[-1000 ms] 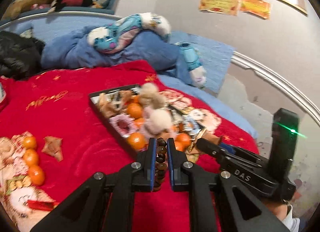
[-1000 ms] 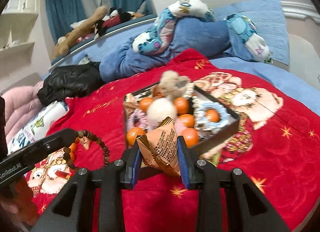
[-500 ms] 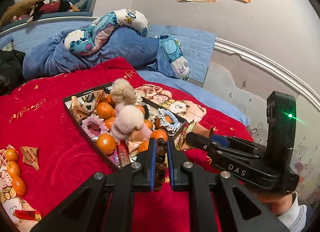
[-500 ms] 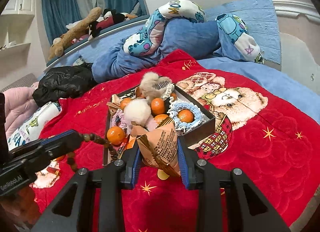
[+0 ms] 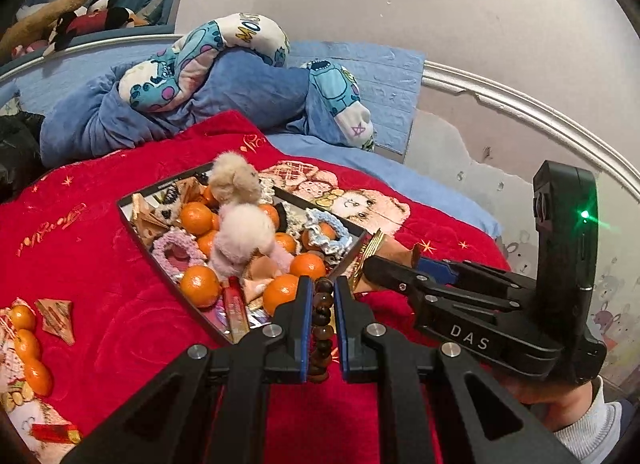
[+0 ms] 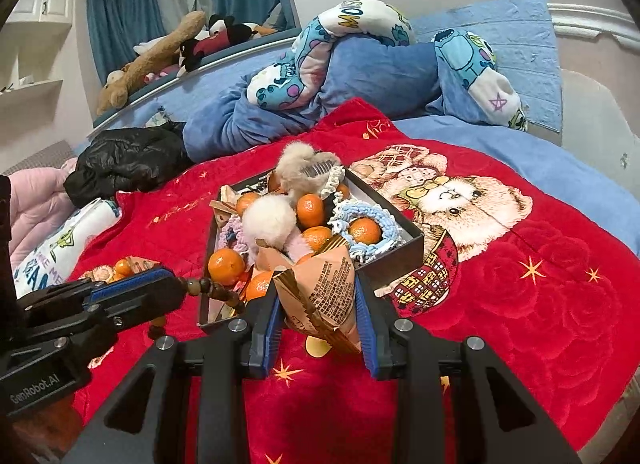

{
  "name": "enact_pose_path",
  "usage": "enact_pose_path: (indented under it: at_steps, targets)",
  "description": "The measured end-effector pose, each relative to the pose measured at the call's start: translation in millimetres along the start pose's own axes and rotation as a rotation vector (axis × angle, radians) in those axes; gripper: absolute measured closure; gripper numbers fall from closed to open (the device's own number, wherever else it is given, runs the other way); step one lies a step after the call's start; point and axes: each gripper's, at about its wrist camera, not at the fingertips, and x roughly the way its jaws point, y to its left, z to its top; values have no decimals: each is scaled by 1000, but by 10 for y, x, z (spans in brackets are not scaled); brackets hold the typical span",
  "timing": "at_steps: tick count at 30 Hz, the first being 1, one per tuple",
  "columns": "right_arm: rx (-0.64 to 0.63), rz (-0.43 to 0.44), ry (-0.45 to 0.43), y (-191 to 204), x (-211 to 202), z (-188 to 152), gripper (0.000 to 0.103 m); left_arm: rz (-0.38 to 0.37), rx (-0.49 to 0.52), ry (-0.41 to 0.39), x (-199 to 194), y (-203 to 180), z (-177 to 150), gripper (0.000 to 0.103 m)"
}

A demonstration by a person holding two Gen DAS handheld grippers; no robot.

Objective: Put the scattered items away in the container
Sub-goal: 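Carry the bead bracelet and snack packet over the black box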

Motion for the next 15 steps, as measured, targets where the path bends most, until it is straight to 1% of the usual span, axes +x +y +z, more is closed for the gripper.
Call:
enact_pose_path:
  at_steps: [2, 5, 7, 11, 13, 15]
  targets:
    - [9, -4, -8, -3, 19, 42, 71, -1, 6, 2, -13, 28, 33, 92]
    - [5, -15, -30, -1, 66, 144, 71, 16, 16, -10, -18, 91, 138, 92]
    - [19, 4, -32, -12, 149, 240, 71, 22, 0, -15, -3, 164, 239, 92]
    - [15, 6, -36, 13, 398, 485, 70, 76, 3, -23, 112, 352, 548, 92]
    - [37, 29, -26, -3, 537, 580, 70, 101, -7, -20, 197, 466, 696, 92]
    - [63, 22, -18, -32, 708, 682, 70, 128, -8, -15, 326, 591, 872, 92]
